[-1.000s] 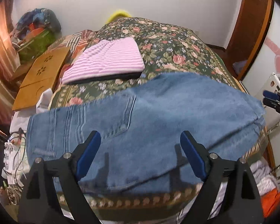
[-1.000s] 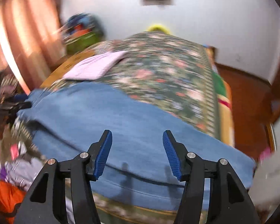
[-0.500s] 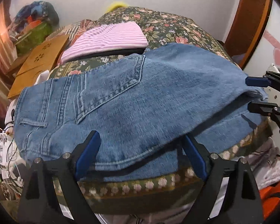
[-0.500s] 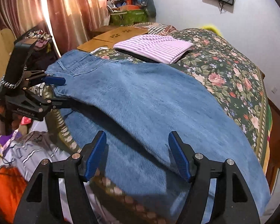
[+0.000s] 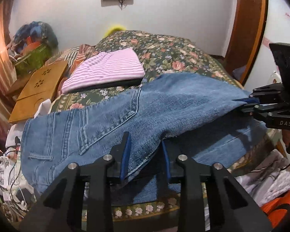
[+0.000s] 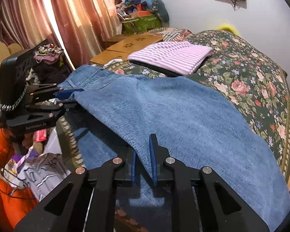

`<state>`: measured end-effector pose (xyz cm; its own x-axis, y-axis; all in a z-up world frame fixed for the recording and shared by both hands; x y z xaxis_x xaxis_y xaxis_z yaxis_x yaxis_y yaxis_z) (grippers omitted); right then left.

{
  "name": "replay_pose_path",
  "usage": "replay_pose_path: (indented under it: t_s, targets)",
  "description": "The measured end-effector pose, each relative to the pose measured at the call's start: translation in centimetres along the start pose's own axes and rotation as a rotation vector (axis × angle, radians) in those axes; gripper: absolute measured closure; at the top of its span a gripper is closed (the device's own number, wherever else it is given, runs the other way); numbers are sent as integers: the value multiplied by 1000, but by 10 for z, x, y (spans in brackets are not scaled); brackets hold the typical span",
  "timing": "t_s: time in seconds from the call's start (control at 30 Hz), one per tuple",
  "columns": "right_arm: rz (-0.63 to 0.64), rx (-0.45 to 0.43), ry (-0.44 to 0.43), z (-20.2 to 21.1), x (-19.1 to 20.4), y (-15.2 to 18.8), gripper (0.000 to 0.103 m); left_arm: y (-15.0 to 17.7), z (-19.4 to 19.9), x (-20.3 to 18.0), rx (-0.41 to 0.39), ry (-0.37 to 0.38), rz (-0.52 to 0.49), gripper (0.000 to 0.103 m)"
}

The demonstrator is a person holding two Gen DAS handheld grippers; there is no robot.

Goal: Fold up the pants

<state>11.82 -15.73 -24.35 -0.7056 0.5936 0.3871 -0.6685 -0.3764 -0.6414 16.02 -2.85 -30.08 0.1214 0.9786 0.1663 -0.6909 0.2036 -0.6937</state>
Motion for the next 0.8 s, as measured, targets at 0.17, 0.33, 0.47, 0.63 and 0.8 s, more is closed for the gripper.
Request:
replay_pose_path:
  t_s: [0.17, 0.33, 0.47, 0.63, 0.8]
  targets:
    - [10, -4, -32, 8, 12, 2, 94, 4, 15, 0, -14, 11, -40, 80]
    - [35, 29, -42, 9, 26, 12, 94, 21, 15, -2, 24, 51, -34, 80]
    - [1, 80, -52, -8, 22, 26, 91, 40, -3, -2, 103, 95, 2, 78]
    - [-29, 114, -58, -14, 24, 28, 75, 54, -8, 6, 155, 115, 58, 63]
    - [0, 128, -18, 3, 33, 23, 64, 53, 21, 40, 93, 48, 124, 48]
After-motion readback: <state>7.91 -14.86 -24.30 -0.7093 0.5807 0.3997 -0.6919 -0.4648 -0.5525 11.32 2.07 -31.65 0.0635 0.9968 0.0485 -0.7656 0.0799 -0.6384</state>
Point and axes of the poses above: each gripper's, at about its wrist camera, not at the fingertips, and z roughly against the way its jaws point, x to its left, y to its underside, the point moved 6 cm from there along -z, roughly the way its jaws point, and after that the axes turned 15 degrees about -y, right-handed, at the moved point
